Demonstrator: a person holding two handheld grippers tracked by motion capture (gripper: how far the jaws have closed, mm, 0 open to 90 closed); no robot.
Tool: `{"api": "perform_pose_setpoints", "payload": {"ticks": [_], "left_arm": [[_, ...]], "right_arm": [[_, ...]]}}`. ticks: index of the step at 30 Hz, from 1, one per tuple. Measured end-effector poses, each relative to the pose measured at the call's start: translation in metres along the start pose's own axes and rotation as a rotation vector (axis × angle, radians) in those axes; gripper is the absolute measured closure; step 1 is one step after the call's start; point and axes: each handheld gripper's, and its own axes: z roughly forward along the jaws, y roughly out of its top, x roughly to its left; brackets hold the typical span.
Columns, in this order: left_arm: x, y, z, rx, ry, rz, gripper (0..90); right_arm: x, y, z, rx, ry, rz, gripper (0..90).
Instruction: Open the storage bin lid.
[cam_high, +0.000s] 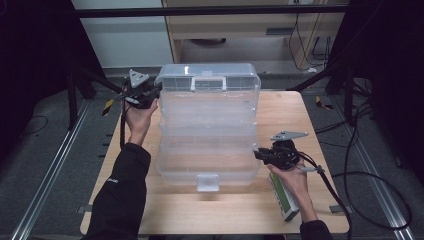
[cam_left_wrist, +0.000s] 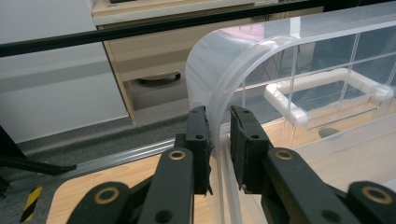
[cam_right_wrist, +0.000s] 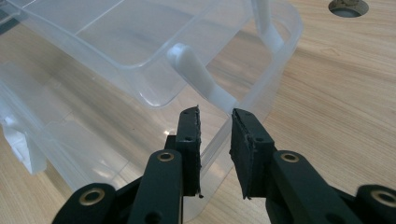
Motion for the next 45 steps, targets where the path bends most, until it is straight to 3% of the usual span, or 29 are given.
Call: {"api": "perform_pose_setpoints", "payload": {"ticks": [23, 45], "left_arm": [[0.004, 0.004, 0.032, 0.034, 0.044, -0.020, 76.7], [0.009, -0.002, 0.056, 0.105, 0.075, -0.042, 76.0]], "right_arm": [[-0.001, 0.000, 0.000, -0.004, 0.002, -0.002, 72.9], [0.000, -0.001, -0.001, -0.003, -0.033, -0.020, 74.6]]}}
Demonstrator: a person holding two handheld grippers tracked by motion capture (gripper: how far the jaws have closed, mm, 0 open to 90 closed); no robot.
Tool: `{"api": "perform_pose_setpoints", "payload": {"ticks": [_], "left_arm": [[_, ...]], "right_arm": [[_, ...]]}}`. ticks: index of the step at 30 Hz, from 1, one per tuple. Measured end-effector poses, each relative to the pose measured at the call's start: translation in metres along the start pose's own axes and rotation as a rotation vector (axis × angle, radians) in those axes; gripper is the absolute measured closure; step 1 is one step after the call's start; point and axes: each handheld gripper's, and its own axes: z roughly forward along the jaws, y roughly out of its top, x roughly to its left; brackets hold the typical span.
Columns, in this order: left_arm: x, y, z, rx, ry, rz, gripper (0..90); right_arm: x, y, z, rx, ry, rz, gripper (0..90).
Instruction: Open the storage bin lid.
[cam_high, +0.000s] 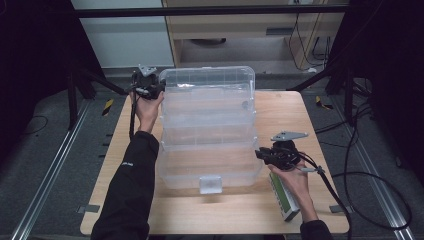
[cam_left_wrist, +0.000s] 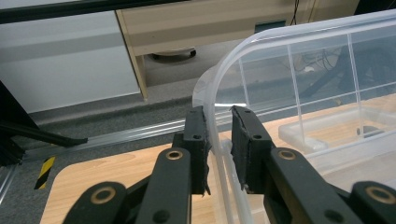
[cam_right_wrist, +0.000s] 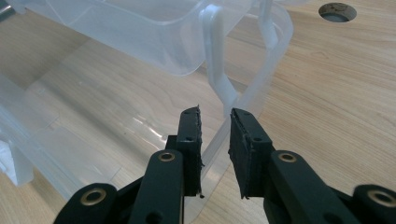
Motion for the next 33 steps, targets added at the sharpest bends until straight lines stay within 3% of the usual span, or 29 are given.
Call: {"api": "perform_pose_setpoints", "payload": {"ticks": [8, 10, 13, 15, 18, 22, 27, 33], "left_arm": [[0.004, -0.003, 0.006, 0.006, -0.021, 0.007, 73.8], [0.006, -0.004, 0.009, 0.008, -0.037, -0.007, 69.7], [0.012, -0.005, 0.009, -0.015, -0.067, -0.059, 65.9], [0.015, -0.004, 0.006, -0.020, -0.058, -0.052, 65.0], [0.021, -0.002, -0.002, -0.030, -0.051, -0.062, 59.0], [0.026, -0.004, -0.017, -0.055, -0.074, -0.077, 57.0], [0.029, -0.014, -0.039, -0.069, -0.103, -0.055, 52.4], [0.031, -0.031, -0.068, -0.051, -0.124, -0.029, 49.1]], "right_arm": [[0.002, 0.001, 0.000, 0.004, -0.014, -0.007, 75.0], [0.002, 0.001, 0.000, 0.007, -0.016, -0.015, 75.1], [0.004, 0.002, -0.001, 0.016, -0.025, -0.023, 75.2], [0.005, 0.002, -0.001, 0.018, -0.028, -0.029, 75.3], [0.004, 0.002, -0.001, 0.019, -0.021, -0.032, 75.9], [0.005, 0.001, -0.001, 0.012, -0.026, -0.035, 76.0], [0.006, 0.001, -0.001, 0.009, -0.028, -0.032, 76.0], [0.006, 0.001, -0.001, 0.008, -0.029, -0.027, 75.9]]}}
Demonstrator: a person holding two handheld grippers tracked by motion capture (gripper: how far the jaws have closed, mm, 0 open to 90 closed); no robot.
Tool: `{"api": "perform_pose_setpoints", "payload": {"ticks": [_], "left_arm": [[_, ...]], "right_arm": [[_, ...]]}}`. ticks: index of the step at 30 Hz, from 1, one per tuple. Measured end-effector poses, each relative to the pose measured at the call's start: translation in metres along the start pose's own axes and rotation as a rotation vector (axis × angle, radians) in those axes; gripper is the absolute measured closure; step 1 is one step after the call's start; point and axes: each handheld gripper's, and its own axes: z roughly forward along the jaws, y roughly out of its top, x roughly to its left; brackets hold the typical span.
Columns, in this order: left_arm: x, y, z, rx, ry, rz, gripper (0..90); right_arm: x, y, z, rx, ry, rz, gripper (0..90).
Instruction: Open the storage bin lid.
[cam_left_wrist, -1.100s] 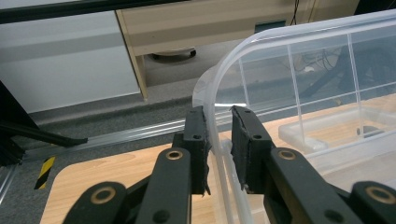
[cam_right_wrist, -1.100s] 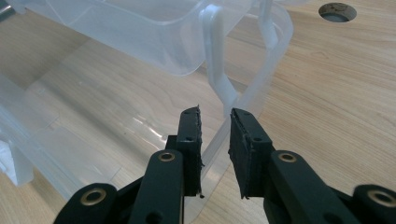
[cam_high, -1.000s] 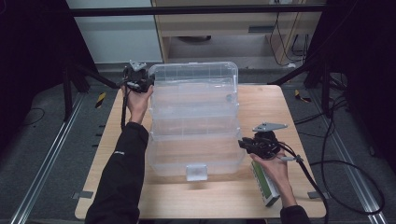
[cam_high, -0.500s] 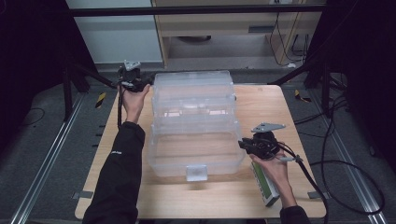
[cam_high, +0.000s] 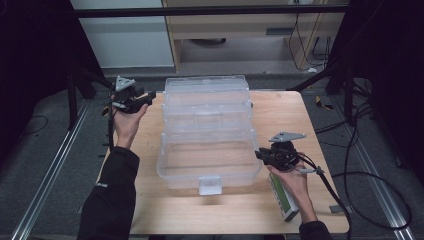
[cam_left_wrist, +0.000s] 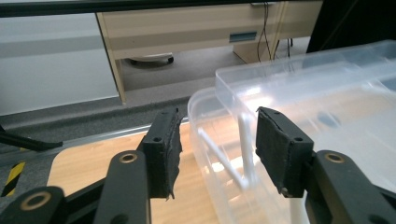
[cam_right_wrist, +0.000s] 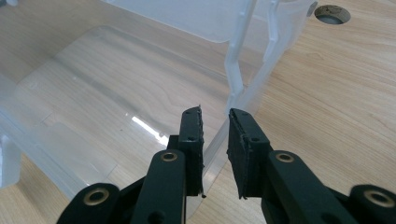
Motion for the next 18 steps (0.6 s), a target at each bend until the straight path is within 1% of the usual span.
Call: {"api": "perform_pose_setpoints", "payload": {"ticks": [2, 5, 8, 11, 14, 15, 18], "left_arm": [[-0.001, -0.006, -0.010, 0.007, -0.005, 0.011, 48.8], [-0.003, -0.016, -0.026, 0.018, -0.008, 0.046, 48.4], [-0.005, -0.026, -0.041, 0.006, -0.019, 0.047, 48.1], [-0.006, -0.037, -0.054, 0.007, -0.024, 0.039, 48.0], [-0.010, -0.048, -0.065, 0.020, -0.031, 0.048, 47.2], [-0.011, -0.051, -0.068, 0.027, -0.041, 0.051, 46.2], [-0.018, -0.063, -0.076, 0.049, -0.049, 0.060, 45.8]], "right_arm": [[0.000, 0.000, 0.000, -0.001, 0.001, 0.000, 75.8], [0.000, 0.000, 0.000, -0.001, 0.001, 0.002, 75.9], [0.000, 0.000, 0.000, -0.001, 0.000, 0.002, 75.8], [0.000, 0.000, 0.000, -0.001, 0.000, 0.004, 75.8], [0.000, 0.000, 0.000, -0.001, 0.001, 0.005, 75.8], [0.000, 0.000, 0.000, -0.001, -0.001, 0.006, 75.8], [0.000, 0.000, 0.000, -0.001, 0.000, 0.006, 75.8]]}}
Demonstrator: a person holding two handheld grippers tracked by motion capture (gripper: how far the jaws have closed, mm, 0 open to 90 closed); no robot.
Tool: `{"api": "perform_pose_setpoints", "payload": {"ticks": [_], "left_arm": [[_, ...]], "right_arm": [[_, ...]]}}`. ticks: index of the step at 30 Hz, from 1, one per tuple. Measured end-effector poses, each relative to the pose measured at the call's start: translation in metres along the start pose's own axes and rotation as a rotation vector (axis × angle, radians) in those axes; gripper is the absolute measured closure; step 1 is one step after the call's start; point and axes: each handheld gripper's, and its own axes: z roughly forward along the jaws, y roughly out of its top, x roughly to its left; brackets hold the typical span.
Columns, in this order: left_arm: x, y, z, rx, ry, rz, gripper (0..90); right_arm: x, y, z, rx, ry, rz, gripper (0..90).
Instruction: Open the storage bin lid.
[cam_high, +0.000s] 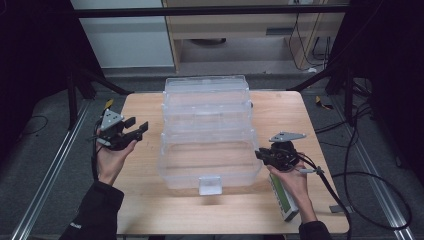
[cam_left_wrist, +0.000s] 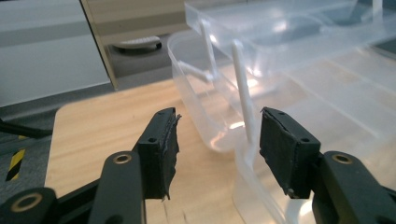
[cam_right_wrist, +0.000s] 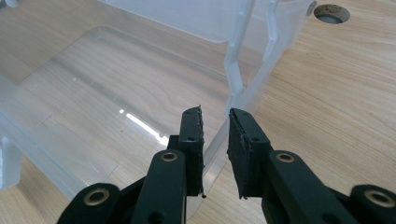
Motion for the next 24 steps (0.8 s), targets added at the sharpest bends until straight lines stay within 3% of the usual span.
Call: {"api": "perform_pose_setpoints", "payload": {"ticks": [5, 14, 19, 24], "left_arm": [[-0.014, -0.019, -0.004, 0.013, -0.022, 0.002, 45.9], [-0.037, -0.051, 0.002, 0.114, -0.059, 0.017, 49.1], [-0.040, -0.058, 0.006, 0.158, -0.100, 0.002, 55.3], [-0.045, -0.059, 0.011, 0.174, -0.108, 0.024, 59.9]], "right_arm": [[0.000, 0.000, 0.000, 0.000, 0.002, 0.003, 75.8], [0.000, 0.000, 0.000, 0.000, 0.000, 0.001, 75.8], [0.001, 0.000, 0.000, 0.004, -0.006, -0.002, 75.8], [0.002, 0.001, 0.000, 0.004, -0.011, -0.005, 76.0]]}}
